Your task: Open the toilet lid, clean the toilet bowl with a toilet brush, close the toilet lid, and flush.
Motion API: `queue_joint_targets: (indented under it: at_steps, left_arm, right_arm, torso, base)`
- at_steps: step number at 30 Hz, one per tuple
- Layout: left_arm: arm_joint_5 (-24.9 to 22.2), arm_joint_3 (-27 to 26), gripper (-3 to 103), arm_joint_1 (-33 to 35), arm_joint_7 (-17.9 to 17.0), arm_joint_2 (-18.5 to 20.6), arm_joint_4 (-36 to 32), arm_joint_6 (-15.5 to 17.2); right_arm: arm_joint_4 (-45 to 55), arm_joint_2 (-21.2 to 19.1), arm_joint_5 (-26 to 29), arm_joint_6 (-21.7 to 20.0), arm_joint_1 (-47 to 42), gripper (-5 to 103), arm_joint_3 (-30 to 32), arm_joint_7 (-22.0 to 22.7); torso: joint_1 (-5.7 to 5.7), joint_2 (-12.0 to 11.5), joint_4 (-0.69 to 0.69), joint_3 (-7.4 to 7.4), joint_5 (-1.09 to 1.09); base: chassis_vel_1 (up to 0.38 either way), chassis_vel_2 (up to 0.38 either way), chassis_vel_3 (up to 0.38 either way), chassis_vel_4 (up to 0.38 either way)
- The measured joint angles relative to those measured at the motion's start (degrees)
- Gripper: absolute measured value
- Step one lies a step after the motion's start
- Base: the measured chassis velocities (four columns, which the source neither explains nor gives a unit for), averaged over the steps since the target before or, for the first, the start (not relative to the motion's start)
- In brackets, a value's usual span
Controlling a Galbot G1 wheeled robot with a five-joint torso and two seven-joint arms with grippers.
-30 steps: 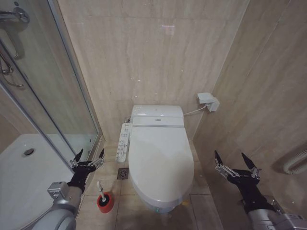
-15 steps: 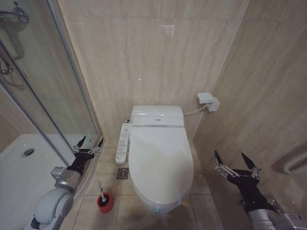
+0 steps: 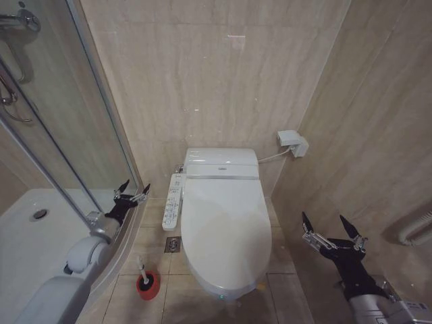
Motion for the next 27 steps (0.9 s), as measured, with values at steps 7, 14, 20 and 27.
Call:
queue_joint_targets:
  at_steps: [7, 14, 20, 27]
  left_arm:
    - [-0.7, 3.2, 94, -4.2, 0.4, 0.4, 3.7, -1.4]
    - [-1.4, 6.5, 97, -9.4, 0.7, 0.7, 9.0, -2.8]
    - [-2.7, 12.7, 93, -17.8, 1.5, 0.3, 17.8, -4.7]
    - [-2.8, 22.0, 93, -29.4, 2.0, -1.6, 28.4, -6.4]
  right_arm:
    - [0.0, 0.0, 0.0, 0.0, 0.0, 100, 0.0, 0.0]
    - [0.0, 0.0, 0.0, 0.0, 0.0, 100, 0.0, 0.0]
    - [0.0, 0.0, 0.0, 0.0, 0.0, 100, 0.0, 0.0]
    - [0.0, 0.0, 0.0, 0.0, 0.0, 100, 0.0, 0.0]
  torso:
    - [0.00, 0.0, 0.00, 0.00, -0.02]
    - [0.00, 0.0, 0.01, 0.00, -0.01]
    - [0.00, 0.0, 0.01, 0.00, -0.01]
    - [0.00, 0.0, 0.01, 0.00, -0.01]
  base:
    - [0.000, 0.000, 0.000, 0.000]
    - [0.000, 0.000, 0.000, 0.000]
    - [0.000, 0.000, 0.000, 0.000]
    - [0.000, 0.000, 0.000, 0.000]
